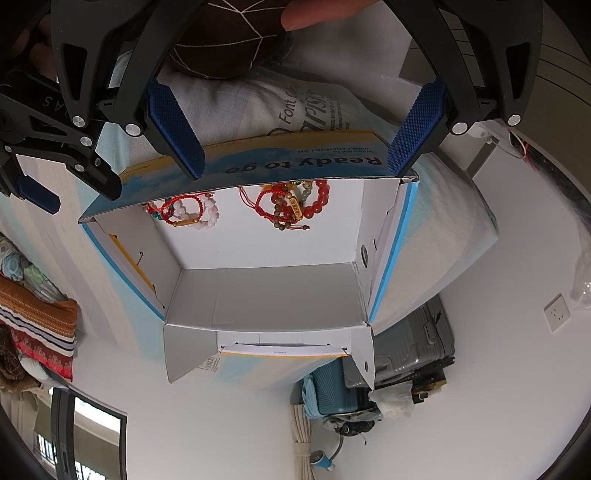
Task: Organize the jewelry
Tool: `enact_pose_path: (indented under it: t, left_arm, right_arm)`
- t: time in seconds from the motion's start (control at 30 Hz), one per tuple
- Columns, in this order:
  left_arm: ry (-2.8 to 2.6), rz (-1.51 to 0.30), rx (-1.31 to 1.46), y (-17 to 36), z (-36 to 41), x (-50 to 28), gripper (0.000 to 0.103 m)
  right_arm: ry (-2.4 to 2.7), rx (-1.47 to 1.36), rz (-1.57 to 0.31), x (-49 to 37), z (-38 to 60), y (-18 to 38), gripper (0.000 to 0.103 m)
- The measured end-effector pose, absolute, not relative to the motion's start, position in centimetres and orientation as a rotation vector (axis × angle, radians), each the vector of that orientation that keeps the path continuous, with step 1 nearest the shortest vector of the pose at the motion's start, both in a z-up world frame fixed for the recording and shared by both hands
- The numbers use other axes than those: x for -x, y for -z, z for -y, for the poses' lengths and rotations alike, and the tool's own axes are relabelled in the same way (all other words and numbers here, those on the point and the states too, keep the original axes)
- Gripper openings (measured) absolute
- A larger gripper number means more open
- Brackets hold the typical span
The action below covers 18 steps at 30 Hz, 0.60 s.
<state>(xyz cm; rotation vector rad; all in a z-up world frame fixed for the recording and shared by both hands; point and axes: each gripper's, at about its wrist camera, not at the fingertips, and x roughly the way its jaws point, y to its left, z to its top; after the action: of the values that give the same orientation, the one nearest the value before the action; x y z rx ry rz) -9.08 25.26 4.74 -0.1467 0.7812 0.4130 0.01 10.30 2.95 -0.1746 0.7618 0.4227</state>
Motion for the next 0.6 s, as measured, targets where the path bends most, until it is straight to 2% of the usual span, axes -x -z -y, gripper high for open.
enact_pose_path:
  t: [0.6]
  left_arm:
    - [-0.416,-0.78,0.144,-4.76,-25.1,9.16,0.097]
  right_arm:
    - [-0.421,0.175,-0.761,-0.02,-10.27,-2.98,0.095]
